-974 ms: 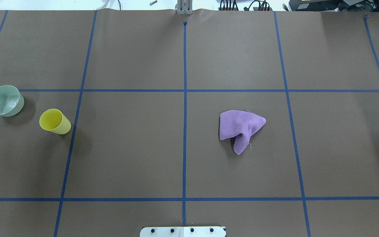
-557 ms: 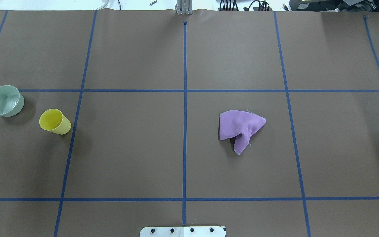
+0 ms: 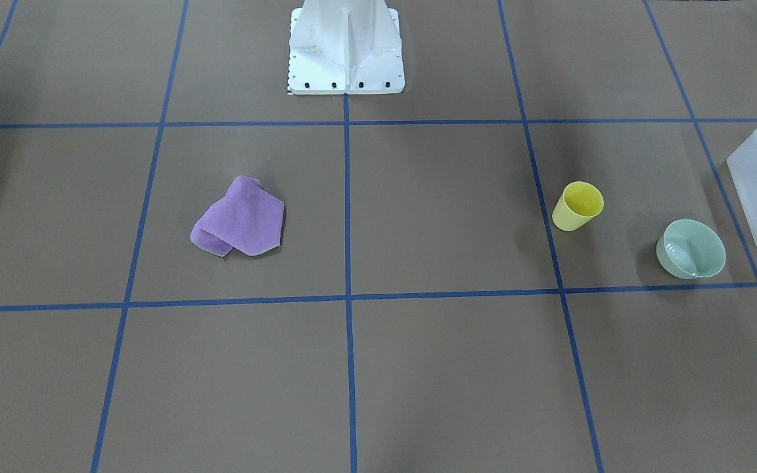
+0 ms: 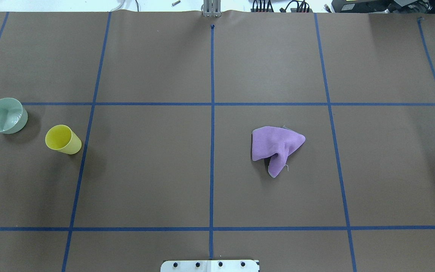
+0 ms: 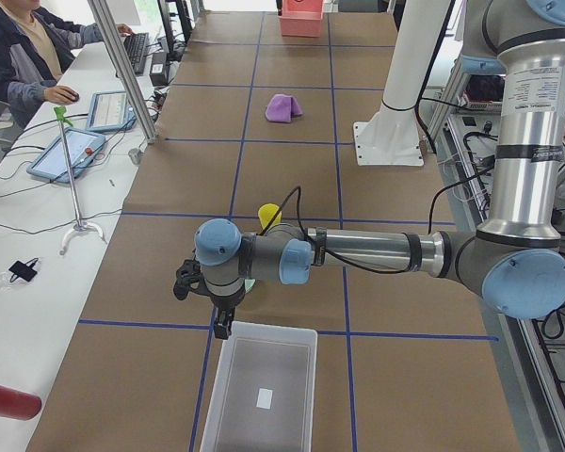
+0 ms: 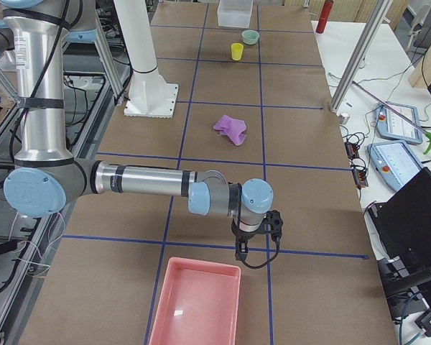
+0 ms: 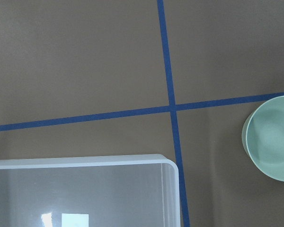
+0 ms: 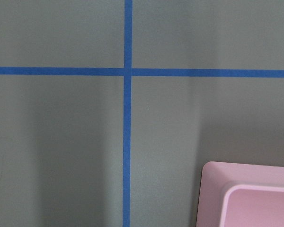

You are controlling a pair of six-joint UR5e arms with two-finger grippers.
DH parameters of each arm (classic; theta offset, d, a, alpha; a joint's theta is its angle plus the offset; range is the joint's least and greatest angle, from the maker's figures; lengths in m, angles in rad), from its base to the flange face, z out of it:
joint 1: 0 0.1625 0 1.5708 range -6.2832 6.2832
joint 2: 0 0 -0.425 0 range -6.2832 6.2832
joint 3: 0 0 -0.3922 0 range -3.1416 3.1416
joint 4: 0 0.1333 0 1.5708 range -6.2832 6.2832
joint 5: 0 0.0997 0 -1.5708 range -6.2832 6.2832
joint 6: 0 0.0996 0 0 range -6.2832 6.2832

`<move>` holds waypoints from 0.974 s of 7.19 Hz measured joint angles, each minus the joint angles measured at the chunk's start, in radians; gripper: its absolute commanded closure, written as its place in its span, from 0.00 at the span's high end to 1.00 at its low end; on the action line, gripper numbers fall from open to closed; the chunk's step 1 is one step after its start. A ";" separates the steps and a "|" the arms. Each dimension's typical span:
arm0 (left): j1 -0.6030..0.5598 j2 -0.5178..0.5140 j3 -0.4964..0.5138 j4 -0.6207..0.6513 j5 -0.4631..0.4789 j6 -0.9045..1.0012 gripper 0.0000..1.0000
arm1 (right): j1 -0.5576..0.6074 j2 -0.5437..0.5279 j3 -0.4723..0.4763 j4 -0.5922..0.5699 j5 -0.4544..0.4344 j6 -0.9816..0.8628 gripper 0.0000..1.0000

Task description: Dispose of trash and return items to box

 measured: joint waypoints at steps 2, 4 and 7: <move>0.001 0.002 0.003 -0.018 0.002 0.001 0.98 | 0.002 0.001 -0.001 0.020 0.000 -0.001 1.00; 0.006 -0.003 0.006 -0.024 -0.001 -0.006 0.98 | 0.003 -0.004 -0.008 0.074 0.000 0.000 1.00; 0.010 0.002 0.004 -0.045 -0.002 -0.002 0.98 | 0.003 -0.003 -0.013 0.089 -0.001 0.000 1.00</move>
